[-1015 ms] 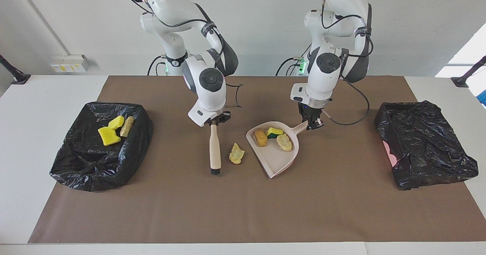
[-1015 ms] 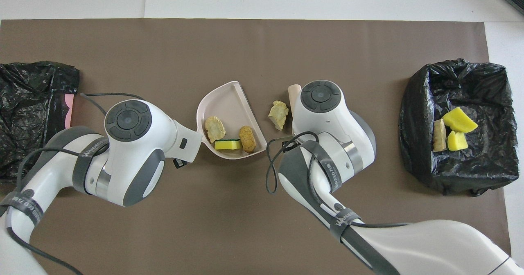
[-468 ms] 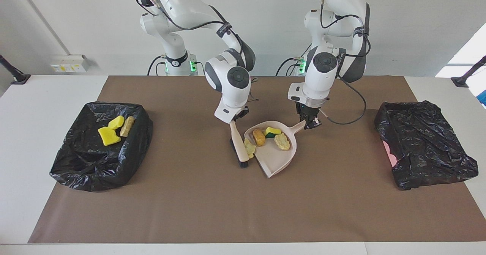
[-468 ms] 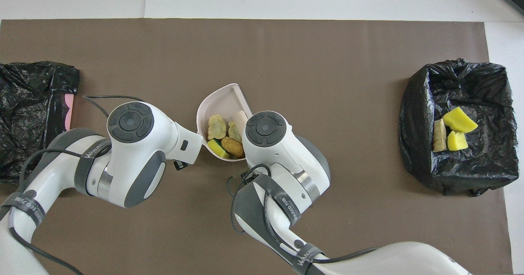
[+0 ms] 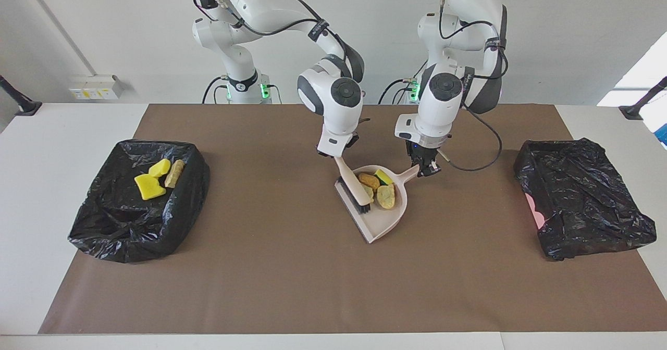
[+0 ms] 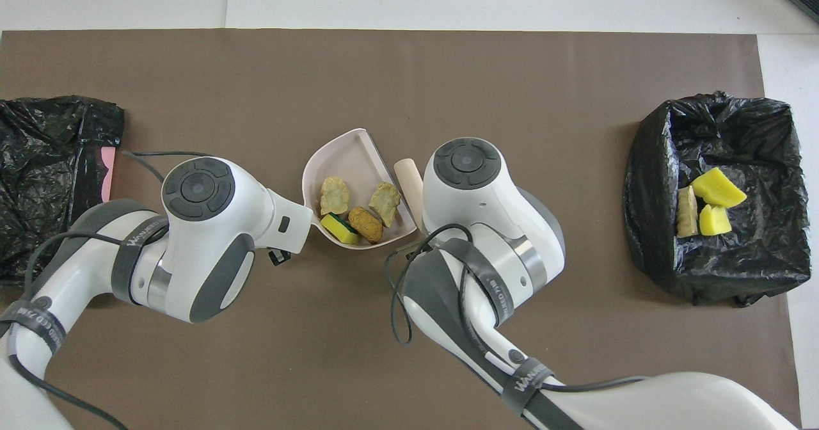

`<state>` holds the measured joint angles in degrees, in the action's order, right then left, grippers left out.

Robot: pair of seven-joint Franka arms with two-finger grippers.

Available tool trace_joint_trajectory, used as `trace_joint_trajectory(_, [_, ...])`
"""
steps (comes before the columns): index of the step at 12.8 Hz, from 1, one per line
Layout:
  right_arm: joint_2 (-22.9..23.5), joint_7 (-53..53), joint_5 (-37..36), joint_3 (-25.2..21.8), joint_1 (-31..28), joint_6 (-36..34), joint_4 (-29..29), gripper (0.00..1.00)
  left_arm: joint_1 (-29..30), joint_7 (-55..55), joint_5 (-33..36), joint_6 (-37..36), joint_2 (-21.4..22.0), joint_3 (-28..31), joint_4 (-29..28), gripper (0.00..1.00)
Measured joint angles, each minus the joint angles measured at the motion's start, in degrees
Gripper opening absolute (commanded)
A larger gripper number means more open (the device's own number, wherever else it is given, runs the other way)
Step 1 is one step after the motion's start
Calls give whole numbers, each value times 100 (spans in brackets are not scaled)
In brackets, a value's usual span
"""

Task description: Sweep and dump trash in bin

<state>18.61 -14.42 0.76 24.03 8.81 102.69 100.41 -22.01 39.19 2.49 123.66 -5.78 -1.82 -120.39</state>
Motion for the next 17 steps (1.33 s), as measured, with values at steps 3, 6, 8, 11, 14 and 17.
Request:
trace_joint_trajectory(3, [-422,75,13,-5,-297,-405,-20,0,16,-250,-1,3,8,27,8,0])
trace_joint_trajectory(6, [-856,-68,39,39,-209,-886,8,0,206,-471,-234,3,102,44,30,0])
trace_joint_trajectory(8, [-1060,-614,77,55,70,-911,198,0,330,-545,-428,2,194,69,67,0])
trace_joint_trajectory(11, [-1473,-1435,291,81,579,-436,856,0,646,-746,-461,-23,522,89,129,0])
trace_joint_trajectory(14, [-1874,-2016,873,90,1022,305,1539,0,1051,-1077,-470,-493,957,108,250,0])
trace_joint_trajectory(17, [-1830,-2818,921,98,1680,1215,2096,0,1389,-1595,-471,-1507,1162,118,885,0])
